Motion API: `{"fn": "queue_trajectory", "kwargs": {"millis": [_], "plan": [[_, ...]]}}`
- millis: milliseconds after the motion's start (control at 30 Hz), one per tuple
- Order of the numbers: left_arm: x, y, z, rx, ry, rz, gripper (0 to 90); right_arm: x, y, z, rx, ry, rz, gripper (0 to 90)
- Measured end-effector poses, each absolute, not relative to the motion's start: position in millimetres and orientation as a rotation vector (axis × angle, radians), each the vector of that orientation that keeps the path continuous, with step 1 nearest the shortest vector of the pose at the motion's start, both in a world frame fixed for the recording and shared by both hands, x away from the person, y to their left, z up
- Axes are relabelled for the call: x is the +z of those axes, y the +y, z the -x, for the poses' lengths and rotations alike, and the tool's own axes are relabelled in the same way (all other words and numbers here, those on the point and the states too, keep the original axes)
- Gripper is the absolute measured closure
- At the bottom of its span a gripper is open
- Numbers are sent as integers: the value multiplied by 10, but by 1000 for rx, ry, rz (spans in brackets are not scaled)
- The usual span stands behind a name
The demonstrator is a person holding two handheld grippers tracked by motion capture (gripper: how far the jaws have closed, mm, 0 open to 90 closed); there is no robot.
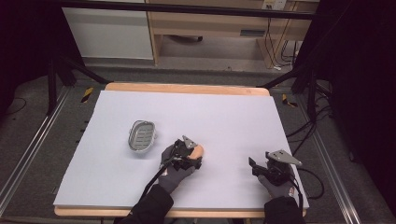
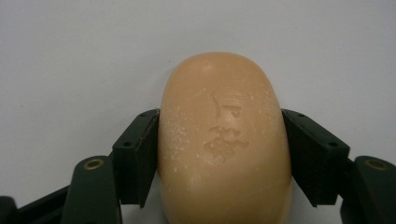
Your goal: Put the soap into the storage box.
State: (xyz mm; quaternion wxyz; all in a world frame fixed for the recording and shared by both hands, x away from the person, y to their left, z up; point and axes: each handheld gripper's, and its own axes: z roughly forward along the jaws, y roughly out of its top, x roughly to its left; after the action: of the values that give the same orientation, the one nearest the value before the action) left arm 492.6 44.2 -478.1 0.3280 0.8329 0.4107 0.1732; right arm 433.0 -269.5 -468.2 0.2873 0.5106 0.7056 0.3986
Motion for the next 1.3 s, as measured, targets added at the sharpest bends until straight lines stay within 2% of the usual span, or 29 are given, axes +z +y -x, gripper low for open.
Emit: {"fn": "queue_trajectory", "kwargs": {"millis": [867, 1300], "plan": [[-4436, 705, -4749, 417, 999, -2116, 317, -4675, -2703, -4320, 1064, 1879, -1366, 268], [-4270, 926, -4659, 439, 974, -2119, 318, -4674, -2705, -4316, 1064, 1875, -1370, 264]]}}
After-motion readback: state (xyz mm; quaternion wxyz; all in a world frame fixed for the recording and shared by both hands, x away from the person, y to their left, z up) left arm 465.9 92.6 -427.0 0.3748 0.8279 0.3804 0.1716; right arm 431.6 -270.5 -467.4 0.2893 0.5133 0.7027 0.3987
